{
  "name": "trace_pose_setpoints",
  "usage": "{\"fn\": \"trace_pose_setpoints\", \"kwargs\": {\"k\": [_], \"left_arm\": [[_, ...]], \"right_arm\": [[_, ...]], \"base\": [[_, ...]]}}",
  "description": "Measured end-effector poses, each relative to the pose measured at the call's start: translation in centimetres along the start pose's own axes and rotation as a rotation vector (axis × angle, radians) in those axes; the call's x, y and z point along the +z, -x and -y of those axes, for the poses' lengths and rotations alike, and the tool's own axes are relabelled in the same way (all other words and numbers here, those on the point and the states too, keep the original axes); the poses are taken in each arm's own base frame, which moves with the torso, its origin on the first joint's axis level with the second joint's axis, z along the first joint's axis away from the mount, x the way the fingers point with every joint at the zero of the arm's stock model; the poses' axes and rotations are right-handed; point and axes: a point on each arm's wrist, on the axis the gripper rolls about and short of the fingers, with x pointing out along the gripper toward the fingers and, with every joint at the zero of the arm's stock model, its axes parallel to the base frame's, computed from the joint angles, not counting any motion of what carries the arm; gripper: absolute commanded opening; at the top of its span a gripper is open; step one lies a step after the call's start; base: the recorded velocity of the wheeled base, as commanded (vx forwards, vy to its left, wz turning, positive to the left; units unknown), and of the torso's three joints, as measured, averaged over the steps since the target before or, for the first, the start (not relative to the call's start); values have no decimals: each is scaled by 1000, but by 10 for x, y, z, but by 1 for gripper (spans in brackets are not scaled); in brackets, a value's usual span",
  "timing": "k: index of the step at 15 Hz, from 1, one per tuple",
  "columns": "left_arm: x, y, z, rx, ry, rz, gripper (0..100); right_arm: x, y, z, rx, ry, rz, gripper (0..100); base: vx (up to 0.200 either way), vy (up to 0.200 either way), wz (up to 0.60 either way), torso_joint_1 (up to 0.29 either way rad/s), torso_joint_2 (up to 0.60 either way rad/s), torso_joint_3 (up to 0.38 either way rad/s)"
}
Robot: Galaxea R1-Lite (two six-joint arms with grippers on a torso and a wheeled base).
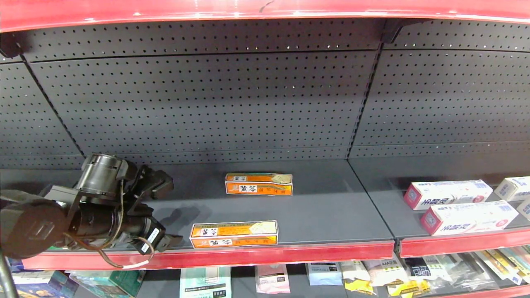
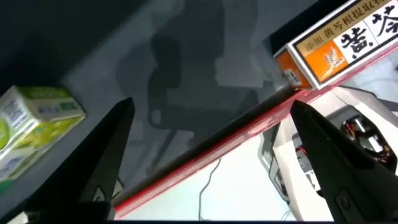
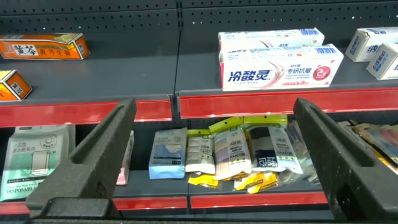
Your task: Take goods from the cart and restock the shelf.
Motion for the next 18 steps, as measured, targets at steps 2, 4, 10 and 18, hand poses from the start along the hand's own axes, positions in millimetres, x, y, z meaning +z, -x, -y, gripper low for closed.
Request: {"fn": "trace_pose_setpoints", "kwargs": {"k": [2, 4, 10, 18], "left_arm": [[4, -8, 3, -4, -15, 13, 100], [6, -14, 5, -5, -30, 17, 100], [9, -22, 5, -9, -49, 15, 100], [13, -25, 5, -12, -55, 18, 100]], "right_arm": [[0, 0, 0, 0, 0, 0, 100], [0, 0, 0, 1, 0, 0, 100], [0, 0, 0, 0, 0, 0, 100], [0, 0, 0, 0, 0, 0, 100]], "base": [[0, 0, 0, 0, 0, 0], [0, 0, 0, 0, 0, 0], [0, 0, 0, 0, 0, 0], [0, 0, 0, 0, 0, 0]]}}
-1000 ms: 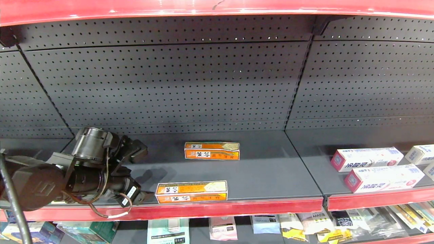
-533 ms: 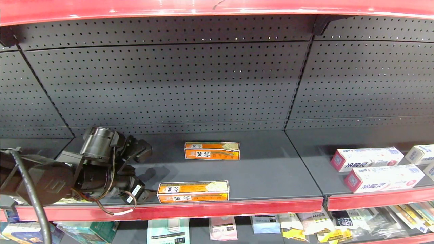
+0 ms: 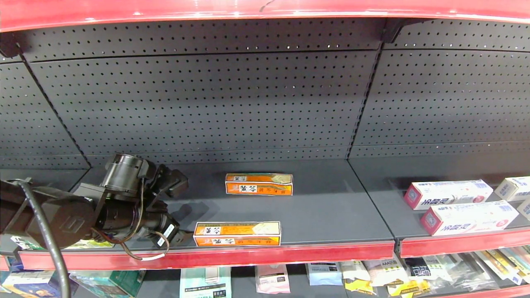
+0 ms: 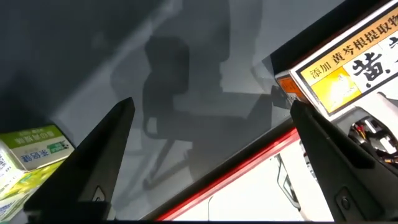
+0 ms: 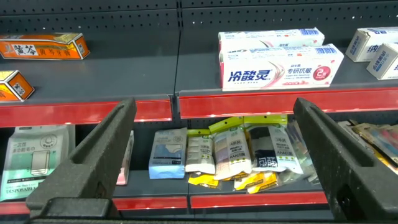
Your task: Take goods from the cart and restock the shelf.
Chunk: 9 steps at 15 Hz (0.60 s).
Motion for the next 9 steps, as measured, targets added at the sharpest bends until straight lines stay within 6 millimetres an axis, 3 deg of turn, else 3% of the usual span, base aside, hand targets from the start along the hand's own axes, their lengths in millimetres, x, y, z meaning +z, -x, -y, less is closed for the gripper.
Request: {"fn": "trace_pose_setpoints", "kwargs": {"k": [9], "left_arm": [[7, -4, 4, -11, -19, 13, 100]], "right_arm": [[0, 0, 0, 0, 0, 0, 100]], "base": [[0, 0, 0, 0, 0, 0]]}}
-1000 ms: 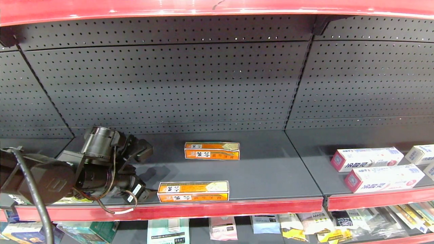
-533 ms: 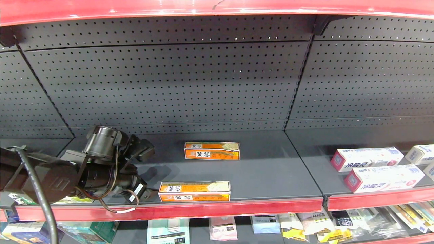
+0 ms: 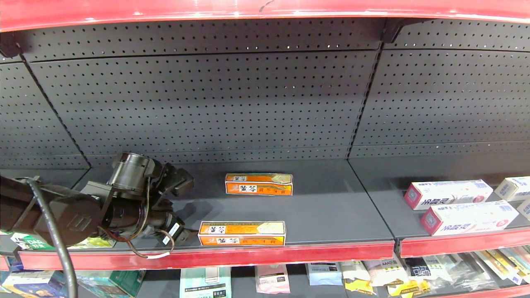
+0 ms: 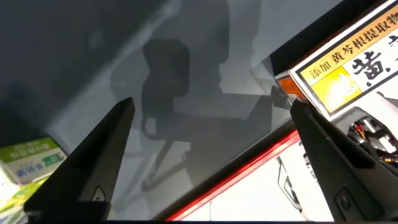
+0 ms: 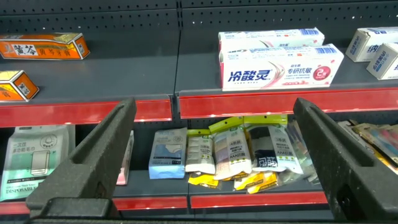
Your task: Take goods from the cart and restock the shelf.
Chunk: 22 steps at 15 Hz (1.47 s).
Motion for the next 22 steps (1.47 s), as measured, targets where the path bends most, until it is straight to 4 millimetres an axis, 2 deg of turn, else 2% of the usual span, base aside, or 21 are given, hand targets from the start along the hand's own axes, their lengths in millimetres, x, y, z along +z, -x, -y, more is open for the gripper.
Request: {"fn": "trace_pose_setpoints", "kwargs": {"k": [22], "left_arm": [[11, -4, 13, -13, -43, 21, 100]], "right_arm": [[0, 0, 0, 0, 0, 0, 100]], "base": [[0, 0, 0, 0, 0, 0]]}}
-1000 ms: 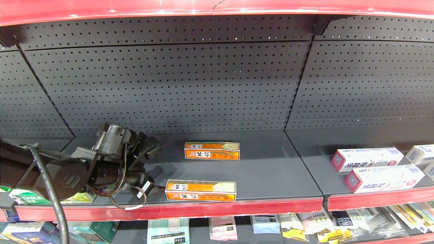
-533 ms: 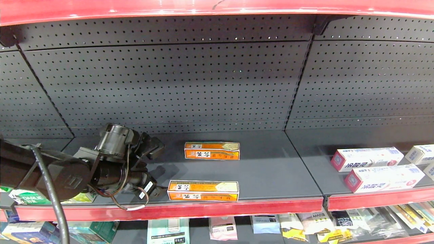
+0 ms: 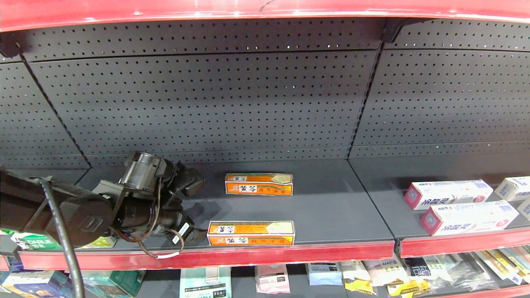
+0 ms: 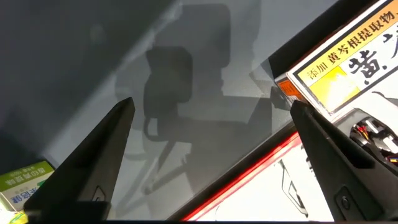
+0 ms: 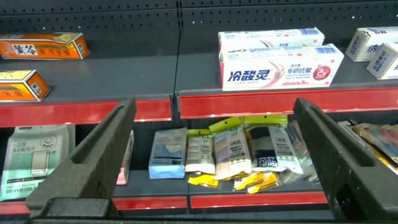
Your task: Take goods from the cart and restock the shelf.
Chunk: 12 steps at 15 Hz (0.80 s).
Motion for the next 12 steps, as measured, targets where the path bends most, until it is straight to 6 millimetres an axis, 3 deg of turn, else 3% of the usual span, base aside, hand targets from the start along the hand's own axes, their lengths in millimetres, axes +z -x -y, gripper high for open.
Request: {"fn": "trace_pose_setpoints", "kwargs": {"k": [12], "left_arm": [[2, -3, 0, 0, -3, 2, 100]], "right_arm": [[0, 0, 0, 0, 0, 0, 100]], "base": [[0, 0, 0, 0, 0, 0]]}}
